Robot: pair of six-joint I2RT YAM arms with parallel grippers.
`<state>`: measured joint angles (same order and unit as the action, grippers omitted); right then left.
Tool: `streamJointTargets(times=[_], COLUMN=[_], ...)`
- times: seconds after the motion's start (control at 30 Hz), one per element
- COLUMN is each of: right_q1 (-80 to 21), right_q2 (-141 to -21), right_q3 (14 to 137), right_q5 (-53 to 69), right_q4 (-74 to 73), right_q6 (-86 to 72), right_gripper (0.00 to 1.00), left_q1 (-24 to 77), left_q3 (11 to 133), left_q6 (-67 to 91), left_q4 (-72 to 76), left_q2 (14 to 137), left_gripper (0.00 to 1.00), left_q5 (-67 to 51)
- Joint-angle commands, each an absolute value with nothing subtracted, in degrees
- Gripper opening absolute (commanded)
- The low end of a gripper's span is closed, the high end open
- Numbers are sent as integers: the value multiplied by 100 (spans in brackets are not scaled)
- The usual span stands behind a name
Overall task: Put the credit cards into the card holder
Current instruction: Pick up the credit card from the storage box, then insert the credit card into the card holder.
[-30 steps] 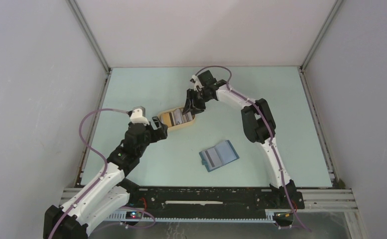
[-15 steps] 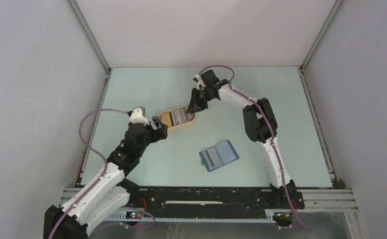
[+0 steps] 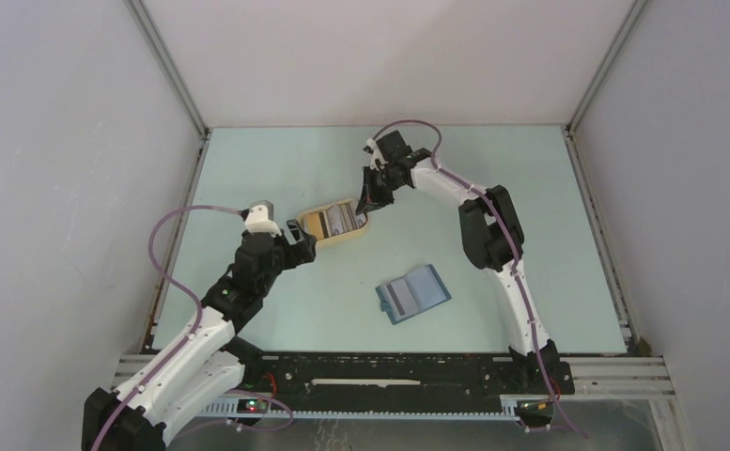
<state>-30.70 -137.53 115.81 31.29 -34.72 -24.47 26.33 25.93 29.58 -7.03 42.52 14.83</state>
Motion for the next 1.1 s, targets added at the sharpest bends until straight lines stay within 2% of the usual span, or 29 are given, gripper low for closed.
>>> streamJointTargets(times=[0.0,0.3,0.57,0.67,0.83,1.07], right_q1=[-3155,-3278,-3266,-3191,-2869,-2258], right_q2=[-13061,-12727,-11992,-11584,-10797,-9961], right_q3=[11584,11530,10864,10552,9760,8878], right_q5=[2352,1850,1895,2246,3951,5240], right_q4=[-3478,-3519,-3454,-3532,-3828,-4729], right_q6=[-1864,-1374,-933,-719,342,1448], right_gripper=[0,0,0,0,0,0], left_q1=[2584,2584,2585,2584,2585,2592], left_q3=[2502,2514,2332,2228,1969,1716], left_q6=[3020,3029,2911,2933,3153,3508], left_q4=[-601,-609,-42,308,896,1597], left_q2=[4147,4097,3977,3914,3813,3795], left_gripper=[86,86,87,87,87,87], left_q5=[1513,1398,542,77,-526,-951])
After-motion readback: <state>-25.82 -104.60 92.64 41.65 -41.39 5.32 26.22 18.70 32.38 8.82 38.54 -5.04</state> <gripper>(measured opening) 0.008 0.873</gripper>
